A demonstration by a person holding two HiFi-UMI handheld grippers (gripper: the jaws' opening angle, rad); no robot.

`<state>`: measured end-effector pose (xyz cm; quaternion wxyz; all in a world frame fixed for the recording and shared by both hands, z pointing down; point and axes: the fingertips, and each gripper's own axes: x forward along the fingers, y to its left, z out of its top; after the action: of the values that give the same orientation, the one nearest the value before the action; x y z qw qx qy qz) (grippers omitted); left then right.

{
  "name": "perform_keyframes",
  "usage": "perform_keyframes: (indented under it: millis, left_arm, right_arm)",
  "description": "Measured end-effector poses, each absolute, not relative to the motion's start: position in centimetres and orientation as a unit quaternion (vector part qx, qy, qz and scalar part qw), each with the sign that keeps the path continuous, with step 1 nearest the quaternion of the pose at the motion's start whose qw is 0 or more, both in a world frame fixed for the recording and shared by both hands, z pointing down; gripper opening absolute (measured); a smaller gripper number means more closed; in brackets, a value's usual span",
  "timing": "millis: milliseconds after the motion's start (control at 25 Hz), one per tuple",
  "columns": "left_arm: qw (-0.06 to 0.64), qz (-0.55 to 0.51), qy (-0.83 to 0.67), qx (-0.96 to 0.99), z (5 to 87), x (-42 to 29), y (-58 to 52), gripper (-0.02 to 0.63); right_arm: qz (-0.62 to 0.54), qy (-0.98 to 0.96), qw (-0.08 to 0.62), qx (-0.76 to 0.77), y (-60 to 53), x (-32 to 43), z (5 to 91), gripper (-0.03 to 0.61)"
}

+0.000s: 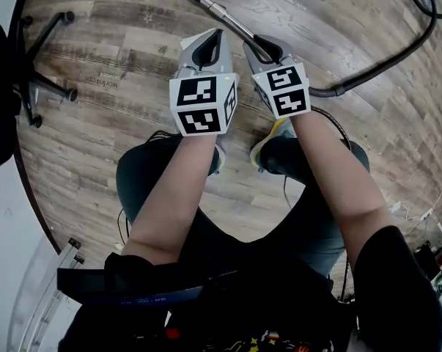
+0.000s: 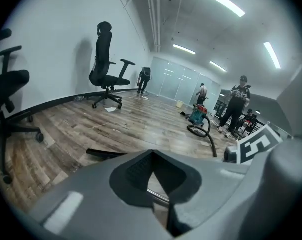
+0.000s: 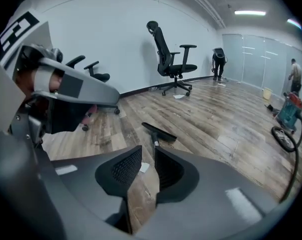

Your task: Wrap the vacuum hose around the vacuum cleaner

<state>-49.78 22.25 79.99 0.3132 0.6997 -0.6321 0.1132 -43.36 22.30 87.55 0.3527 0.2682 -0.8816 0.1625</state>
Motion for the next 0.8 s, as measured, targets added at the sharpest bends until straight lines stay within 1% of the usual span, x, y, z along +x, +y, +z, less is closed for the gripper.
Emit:
perform_keyframes:
  millis: [240, 440, 560, 800]
  left_arm:
    - [0.341, 0.1, -0.658, 0.664, 90.6, -50.0, 20.4, 0.001]
    - [0.371, 0.1, -0.68, 0.624, 98.8, -50.6, 19.8, 0.001]
    - [0.388, 0.086, -0.7, 0.593, 102.4, -52.1, 20.0, 0.001]
    - [0.415, 0.054, -0.72, 0.554, 106.5, -52.9, 20.3, 0.001]
  right_arm:
    - [0.134, -0.87, 0.404, 0.251, 20.1, -42.8, 100.1, 0.121]
    - [0.127, -0.857, 0.444, 0.228, 19.4, -43.0, 108.5, 0.141]
    - [0.114, -0.849, 0.47, 0.212, 18.6, -43.4, 112.3, 0.164]
    - [0.09, -0.828, 0.517, 0.195, 16.5, -45.1, 117.0, 0.172]
